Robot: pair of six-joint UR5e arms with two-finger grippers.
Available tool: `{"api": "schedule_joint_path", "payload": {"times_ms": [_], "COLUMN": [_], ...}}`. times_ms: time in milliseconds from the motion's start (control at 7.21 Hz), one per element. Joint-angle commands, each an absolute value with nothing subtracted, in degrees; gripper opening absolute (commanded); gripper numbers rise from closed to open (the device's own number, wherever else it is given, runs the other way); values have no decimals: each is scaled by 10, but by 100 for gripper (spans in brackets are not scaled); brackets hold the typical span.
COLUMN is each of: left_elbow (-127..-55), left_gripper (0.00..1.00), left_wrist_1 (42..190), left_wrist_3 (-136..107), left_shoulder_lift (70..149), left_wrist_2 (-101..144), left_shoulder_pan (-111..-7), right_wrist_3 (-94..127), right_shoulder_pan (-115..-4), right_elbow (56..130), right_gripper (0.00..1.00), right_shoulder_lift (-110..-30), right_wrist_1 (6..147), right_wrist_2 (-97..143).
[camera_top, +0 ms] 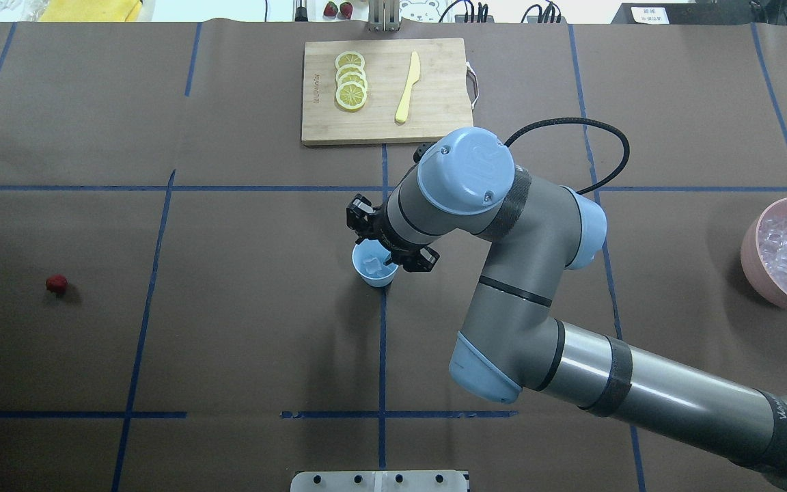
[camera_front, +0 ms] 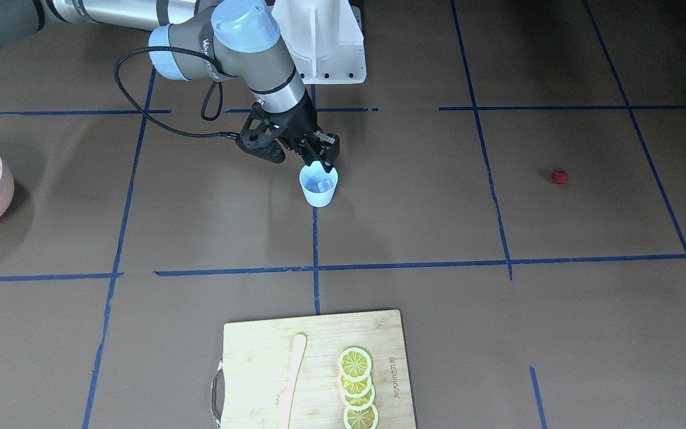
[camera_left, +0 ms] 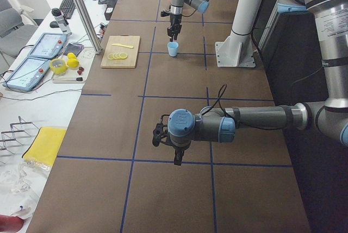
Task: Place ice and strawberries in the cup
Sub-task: 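Carry the ice cube over the blue cup and release it, then move the right gripper back toward the bowl while the left gripper reaches the strawberry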
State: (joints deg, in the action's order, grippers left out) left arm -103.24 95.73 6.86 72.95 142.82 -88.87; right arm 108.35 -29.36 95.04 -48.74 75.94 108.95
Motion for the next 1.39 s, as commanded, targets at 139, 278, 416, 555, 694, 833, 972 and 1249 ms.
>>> {"api": "schedule_joint_path", "payload": {"times_ms": [139, 278, 416, 555, 694, 833, 972, 1249], "left_elbow": [-1033, -1037, -1036, -1035, -1037, -1037, -1038, -1036], "left_gripper": [100, 100, 100, 100, 100, 100, 100, 100], "left_wrist_1": [958, 971, 1015, 1041, 1095, 1146, 1201, 1231], "left_wrist_3": [42, -30, -44, -99, -160, -270, -362, -581], "left_shoulder_lift": [730, 736, 735, 740, 749, 765, 769, 793], "left_wrist_2": [1429, 1442, 1460, 1483, 1479, 1469, 1398, 1293], "left_shoulder_pan": [-888, -885, -866, -831, -771, -730, -678, -585], "right_wrist_3": [1084, 1084, 1074, 1017, 954, 886, 806, 703], "right_shoulder_pan": [-305, -335, -375, -413, -446, -482, -516, -544], "right_elbow": [975, 1033, 1106, 1154, 1194, 1222, 1237, 1257], "right_gripper": [83, 99, 99, 99, 99, 99, 99, 99], "right_shoulder_lift": [-495, -543, -626, -697, -771, -841, -904, -983], "right_wrist_1": [761, 766, 766, 766, 766, 765, 762, 758], "right_wrist_2": [1105, 1148, 1196, 1235, 1257, 1279, 1301, 1312]}}
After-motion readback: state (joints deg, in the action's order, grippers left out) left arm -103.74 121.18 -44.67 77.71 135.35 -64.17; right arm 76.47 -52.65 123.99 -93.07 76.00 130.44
